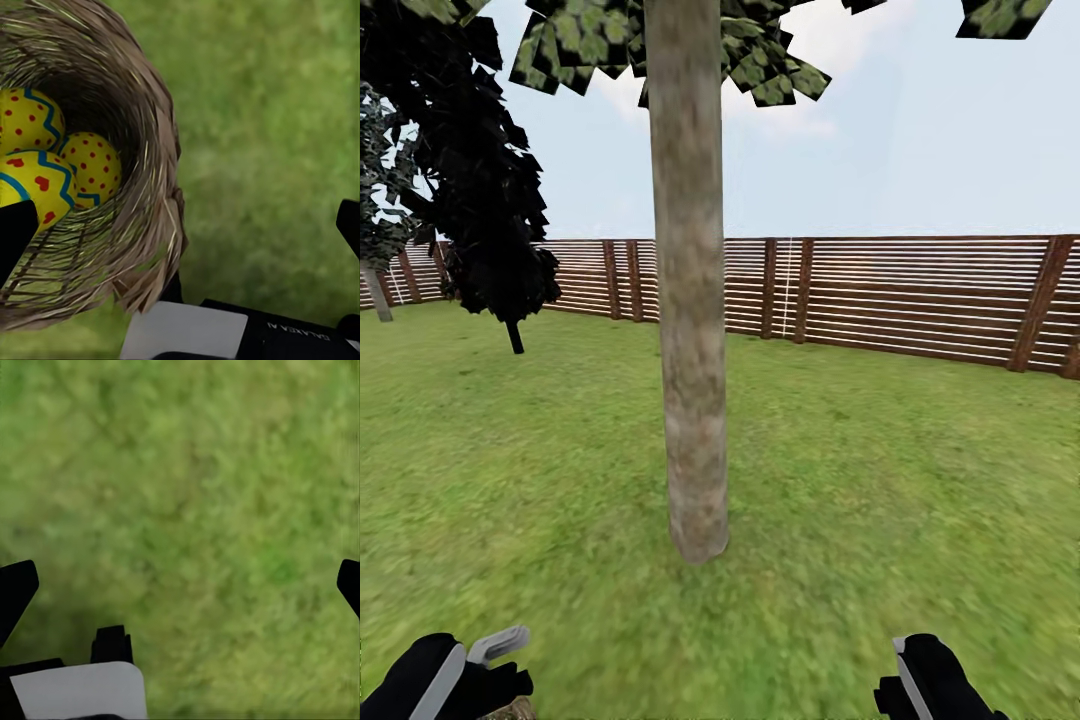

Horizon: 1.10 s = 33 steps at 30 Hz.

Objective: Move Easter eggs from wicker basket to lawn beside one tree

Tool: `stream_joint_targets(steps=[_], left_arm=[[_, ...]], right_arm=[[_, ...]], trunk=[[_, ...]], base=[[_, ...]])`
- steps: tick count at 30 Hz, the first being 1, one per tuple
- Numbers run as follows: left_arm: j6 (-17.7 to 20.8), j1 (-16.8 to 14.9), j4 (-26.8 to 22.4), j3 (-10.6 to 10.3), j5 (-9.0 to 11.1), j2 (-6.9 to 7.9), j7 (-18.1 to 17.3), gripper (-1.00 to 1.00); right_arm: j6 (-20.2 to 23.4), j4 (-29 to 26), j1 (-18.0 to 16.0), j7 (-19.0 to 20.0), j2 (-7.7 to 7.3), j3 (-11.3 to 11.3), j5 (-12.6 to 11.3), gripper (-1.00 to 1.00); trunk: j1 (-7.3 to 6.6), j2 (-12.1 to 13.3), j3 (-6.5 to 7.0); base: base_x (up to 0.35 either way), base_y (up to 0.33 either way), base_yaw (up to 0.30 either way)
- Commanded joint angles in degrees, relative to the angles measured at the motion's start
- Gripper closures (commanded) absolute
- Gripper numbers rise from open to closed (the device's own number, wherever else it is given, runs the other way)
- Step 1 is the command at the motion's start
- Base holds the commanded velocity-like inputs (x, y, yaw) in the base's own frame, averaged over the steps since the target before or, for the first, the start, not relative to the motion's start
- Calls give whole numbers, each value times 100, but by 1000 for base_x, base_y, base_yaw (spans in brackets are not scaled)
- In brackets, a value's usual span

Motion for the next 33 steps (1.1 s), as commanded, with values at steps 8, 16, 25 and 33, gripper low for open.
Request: stream_joint_targets(steps=[8,16,25,33], left_arm=[[26,-3,-6,8,16,1,0,-100],[26,-3,-6,8,15,1,0,-100],[27,-3,0,21,18,29,1,-100],[26,-3,4,17,18,11,5,-100]], right_arm=[[25,-5,-3,6,-2,0,21,-100],[25,-18,-3,6,-14,-10,21,-100],[25,-20,-3,-3,-17,-17,21,-100],[28,-30,-3,-3,-25,-18,21,-100]], trunk=[[-90,158,66],[-90,158,66],[-90,158,66],[-90,158,66]], base=[[-11,0,0],[0,0,0],[0,0,216],[0,0,120]])
